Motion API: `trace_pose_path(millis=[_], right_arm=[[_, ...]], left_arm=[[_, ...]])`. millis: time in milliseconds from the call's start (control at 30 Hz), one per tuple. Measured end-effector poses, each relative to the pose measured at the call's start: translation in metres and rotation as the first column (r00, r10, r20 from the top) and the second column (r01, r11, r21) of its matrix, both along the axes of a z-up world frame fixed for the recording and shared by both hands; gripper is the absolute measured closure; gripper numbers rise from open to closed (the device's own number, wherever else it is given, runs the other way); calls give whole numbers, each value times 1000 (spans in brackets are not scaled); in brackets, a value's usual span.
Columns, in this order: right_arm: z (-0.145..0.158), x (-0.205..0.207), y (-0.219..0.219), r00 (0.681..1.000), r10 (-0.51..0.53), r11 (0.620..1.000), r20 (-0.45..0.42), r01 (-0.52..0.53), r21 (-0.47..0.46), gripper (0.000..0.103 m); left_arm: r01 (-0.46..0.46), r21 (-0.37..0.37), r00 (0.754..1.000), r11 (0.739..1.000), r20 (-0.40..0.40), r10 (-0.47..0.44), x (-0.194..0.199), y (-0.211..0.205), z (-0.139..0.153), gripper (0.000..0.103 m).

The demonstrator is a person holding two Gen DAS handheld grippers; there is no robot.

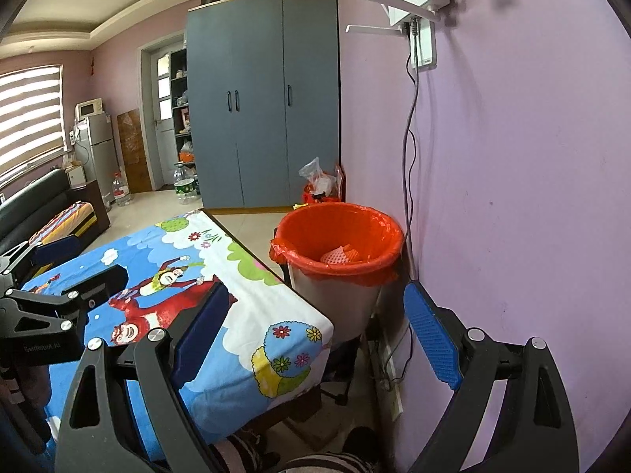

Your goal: Collect trash

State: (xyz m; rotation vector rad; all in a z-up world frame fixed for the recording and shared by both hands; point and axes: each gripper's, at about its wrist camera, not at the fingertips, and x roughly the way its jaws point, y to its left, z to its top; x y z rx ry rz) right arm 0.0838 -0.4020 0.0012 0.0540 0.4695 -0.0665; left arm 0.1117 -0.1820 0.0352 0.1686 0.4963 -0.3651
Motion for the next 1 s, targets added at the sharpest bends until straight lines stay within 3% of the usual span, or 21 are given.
trace_pose_path(millis=[1000], right_arm=[[-6, -16, -21, 999, -52, 998, 8, 52, 17, 18]], left_arm=[[5, 8, 1000, 1000, 11, -5, -14, -27, -10, 5]])
